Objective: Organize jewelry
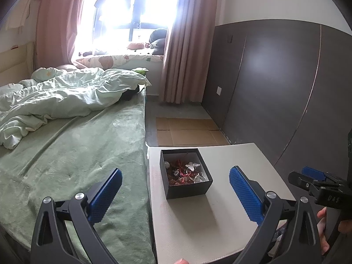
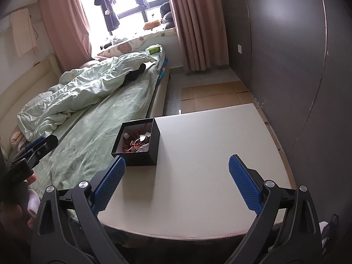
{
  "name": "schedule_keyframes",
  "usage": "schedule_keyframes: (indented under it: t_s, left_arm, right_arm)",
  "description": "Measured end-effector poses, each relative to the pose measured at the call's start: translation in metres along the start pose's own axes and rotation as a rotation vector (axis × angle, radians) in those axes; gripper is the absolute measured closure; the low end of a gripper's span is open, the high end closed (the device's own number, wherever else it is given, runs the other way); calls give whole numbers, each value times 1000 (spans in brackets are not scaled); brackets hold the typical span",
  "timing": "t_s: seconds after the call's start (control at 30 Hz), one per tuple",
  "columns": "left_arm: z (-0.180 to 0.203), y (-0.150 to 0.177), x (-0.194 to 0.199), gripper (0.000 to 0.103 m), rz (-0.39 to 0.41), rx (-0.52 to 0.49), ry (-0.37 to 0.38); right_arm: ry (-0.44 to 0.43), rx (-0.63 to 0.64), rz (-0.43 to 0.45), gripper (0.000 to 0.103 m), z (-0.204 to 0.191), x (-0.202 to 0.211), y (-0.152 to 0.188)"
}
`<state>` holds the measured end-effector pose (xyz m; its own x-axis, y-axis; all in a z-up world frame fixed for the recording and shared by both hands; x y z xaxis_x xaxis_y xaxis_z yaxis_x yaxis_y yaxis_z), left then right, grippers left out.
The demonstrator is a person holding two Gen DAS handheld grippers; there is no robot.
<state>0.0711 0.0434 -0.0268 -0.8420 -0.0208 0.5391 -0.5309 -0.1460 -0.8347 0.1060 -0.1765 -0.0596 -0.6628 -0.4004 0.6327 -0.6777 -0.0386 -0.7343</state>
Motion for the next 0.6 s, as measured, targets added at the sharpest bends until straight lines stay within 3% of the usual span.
schedule_keyframes:
  t_s: [0.6]
  left_arm:
    - [0,2,1,8,-11,-12,-7]
  right_arm:
    - [-2,-13,-5,8,-2,-1,1]
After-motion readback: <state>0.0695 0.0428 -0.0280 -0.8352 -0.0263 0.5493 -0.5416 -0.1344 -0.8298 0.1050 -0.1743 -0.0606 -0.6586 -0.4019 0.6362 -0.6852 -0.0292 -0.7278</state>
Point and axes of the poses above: each gripper's, at about its wrist camera, not at the fingertips, and x roughly against the way its jaws point, z to its right, y to its underside, the point moved 10 cm from there along -x, roughly the way its jaws point, and after that the axes turned 2 degrees about -y, right-handed, at the moved point
